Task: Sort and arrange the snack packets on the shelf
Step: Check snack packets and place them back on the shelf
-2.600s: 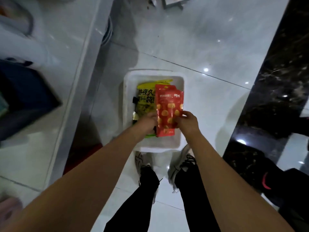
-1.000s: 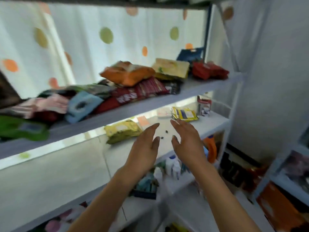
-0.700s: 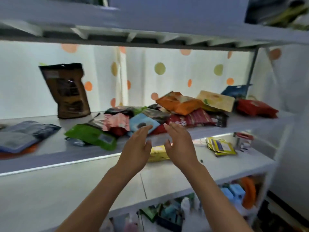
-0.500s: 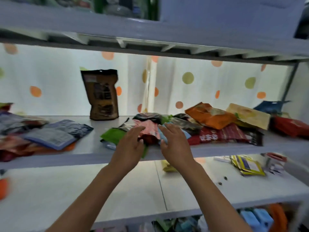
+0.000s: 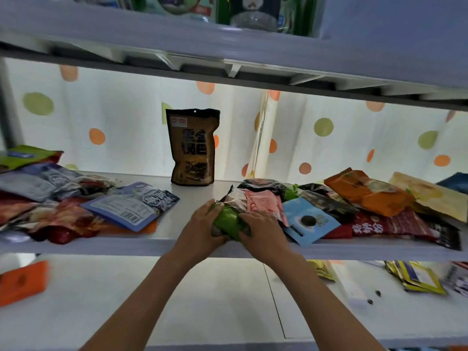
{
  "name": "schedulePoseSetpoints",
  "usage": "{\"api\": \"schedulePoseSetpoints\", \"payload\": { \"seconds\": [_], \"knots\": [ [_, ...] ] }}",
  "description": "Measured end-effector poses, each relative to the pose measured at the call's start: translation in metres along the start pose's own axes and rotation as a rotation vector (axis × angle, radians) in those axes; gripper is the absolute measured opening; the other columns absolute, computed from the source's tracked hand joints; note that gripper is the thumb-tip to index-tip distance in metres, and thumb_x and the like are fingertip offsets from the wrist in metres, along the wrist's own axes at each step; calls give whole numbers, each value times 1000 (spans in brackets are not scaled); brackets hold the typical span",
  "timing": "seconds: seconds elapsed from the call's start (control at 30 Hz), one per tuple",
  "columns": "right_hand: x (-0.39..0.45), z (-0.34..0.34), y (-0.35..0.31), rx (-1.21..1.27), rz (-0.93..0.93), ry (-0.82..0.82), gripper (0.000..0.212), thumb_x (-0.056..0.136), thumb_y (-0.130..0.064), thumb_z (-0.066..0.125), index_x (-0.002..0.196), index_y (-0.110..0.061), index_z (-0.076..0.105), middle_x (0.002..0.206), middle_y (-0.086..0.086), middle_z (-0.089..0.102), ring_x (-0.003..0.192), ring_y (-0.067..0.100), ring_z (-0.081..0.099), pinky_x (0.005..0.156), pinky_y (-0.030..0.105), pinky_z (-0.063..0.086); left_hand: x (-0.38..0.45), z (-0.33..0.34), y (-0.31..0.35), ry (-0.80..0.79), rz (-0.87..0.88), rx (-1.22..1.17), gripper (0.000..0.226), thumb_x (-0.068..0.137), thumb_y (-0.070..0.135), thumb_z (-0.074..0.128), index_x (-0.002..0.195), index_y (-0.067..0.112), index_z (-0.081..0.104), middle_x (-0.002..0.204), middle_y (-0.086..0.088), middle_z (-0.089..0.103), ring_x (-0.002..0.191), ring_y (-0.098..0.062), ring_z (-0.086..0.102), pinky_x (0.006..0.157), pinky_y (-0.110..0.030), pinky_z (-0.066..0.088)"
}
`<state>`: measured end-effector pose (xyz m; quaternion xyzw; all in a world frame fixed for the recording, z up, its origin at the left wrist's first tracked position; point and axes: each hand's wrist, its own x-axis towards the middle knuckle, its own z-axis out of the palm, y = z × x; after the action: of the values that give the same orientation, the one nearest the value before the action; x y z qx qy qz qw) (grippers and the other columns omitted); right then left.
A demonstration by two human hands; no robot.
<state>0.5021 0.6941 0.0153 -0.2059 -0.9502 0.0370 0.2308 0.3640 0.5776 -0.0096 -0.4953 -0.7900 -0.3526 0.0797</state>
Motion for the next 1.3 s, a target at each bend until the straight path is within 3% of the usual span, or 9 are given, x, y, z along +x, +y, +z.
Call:
{"api": "schedulePoseSetpoints", "payload": {
  "seconds": [0.2,0.4,0.63,0.7,0.8,0.97,1.07,1.17,1.3],
  "knots": [
    [-4,10,8,57,12,31,59,86,-42,65,140,-20,53,135,-1,60,125,19,51,112,33,26,1,12,-12,104,11,-76,84,66,47,80,140,22,48,146,0,45,129,-19,46,104,-33,41],
    [-4,0,0,-64,18,30,35,95,-35,55,126,-20,61,115,1,69,106,25,60,97,31,36,14,-2,3,-9,-59,-108,72,64,35,81,127,26,46,118,0,59,103,-20,58,84,-33,50],
    [9,-5,5,-16,95,72,24,98,-28,49,109,-20,69,99,7,72,92,29,63,75,33,43,13,-11,8,26,-203,-308,99,76,23,79,151,12,16,143,-10,46,126,-27,48,97,-31,40],
    [13,-8,4,37,124,120,23,98,-25,49,106,-18,70,101,8,71,97,30,61,88,35,41,6,-10,8,30,-200,-266,95,79,24,76,151,13,16,140,-9,49,120,-26,52,89,-27,40],
    [21,-10,0,81,160,138,27,100,-26,47,117,-22,68,125,2,66,121,30,54,118,40,13,-3,-8,6,32,-221,-240,92,83,21,71,153,12,13,137,-9,52,117,-26,55,88,-30,43],
    [44,-16,-12,306,123,234,23,99,-20,50,109,-15,71,138,8,59,144,17,33,121,40,9,-5,-12,7,14,-135,-195,44,84,12,68,126,12,58,122,-8,62,105,-23,60,80,-25,42],
    [56,-32,-30,549,161,317,22,98,-22,50,90,-24,70,105,5,68,113,21,52,104,39,34,-7,-9,7,-5,-91,-219,35,82,6,65,117,14,64,112,-3,66,102,-22,63,74,-18,39],
    [65,-51,-47,788,165,343,26,97,-21,53,71,-20,57,66,-4,51,70,16,45,70,30,35,-8,-10,9,14,-105,-247,34,88,16,63,122,18,62,115,-1,66,104,-19,62,76,-22,42],
    [71,-73,-59,1043,197,392,21,95,-24,58,78,-18,70,72,13,63,69,18,55,68,31,43,-5,-25,15,124,-263,-336,43,99,32,52,135,9,51,123,0,57,120,-21,53,81,-19,34]
  ]
}}
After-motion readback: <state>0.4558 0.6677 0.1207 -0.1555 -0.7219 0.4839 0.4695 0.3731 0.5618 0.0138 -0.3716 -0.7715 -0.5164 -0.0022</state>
